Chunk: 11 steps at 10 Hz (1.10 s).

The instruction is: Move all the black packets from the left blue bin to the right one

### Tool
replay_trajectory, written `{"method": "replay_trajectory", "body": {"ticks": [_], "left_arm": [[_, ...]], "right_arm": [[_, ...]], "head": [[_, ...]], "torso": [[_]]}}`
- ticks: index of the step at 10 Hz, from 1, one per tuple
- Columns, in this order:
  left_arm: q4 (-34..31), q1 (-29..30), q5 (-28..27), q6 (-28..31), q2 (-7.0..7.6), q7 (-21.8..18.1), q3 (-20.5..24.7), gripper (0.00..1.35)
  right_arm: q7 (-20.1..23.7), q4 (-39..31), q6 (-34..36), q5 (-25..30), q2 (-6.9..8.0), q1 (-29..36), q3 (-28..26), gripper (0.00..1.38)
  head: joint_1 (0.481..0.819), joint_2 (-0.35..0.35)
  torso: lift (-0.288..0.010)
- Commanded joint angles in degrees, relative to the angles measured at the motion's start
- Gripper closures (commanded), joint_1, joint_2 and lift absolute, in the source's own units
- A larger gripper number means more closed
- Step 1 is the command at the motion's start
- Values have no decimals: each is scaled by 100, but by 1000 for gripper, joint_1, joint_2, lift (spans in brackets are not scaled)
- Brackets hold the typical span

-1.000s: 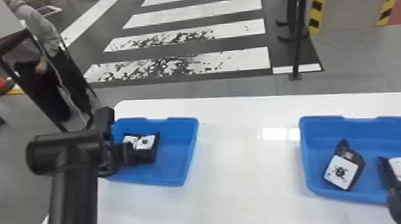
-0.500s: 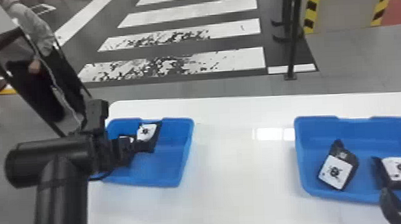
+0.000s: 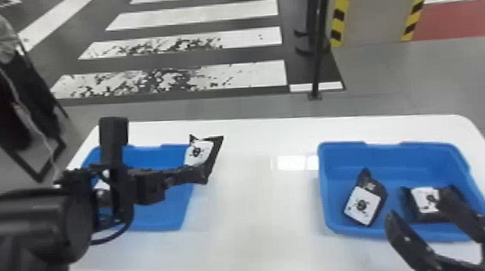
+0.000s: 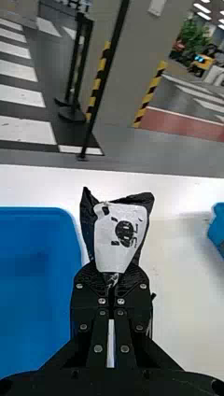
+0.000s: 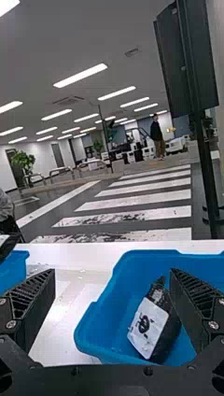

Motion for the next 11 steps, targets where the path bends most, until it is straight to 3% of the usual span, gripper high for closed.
{"method": "replay_trajectory", "body": {"ticks": [1,4,7,11], "left_arm": [[-173,149,508,-195,-19,-49,-505,1207],[-257,92,1057,-308,-28,-84,-1316,1207],[-229,-91,1457,-406,-28,-84,-1967,1207],[109,-344,1891,-504,-2,-84,-2733,1207]], "right_arm": [[106,-81,238,-50,-8,-133,50,125],[229,116,434,-198,-96,-597,290,125],[229,426,463,-404,-184,-1033,587,125],[212,735,280,-575,-167,-1370,679,130]], "head": [[695,76],[695,-68],[695,-136],[695,-222]], "torso": [[-144],[-144],[-144],[-144]]}}
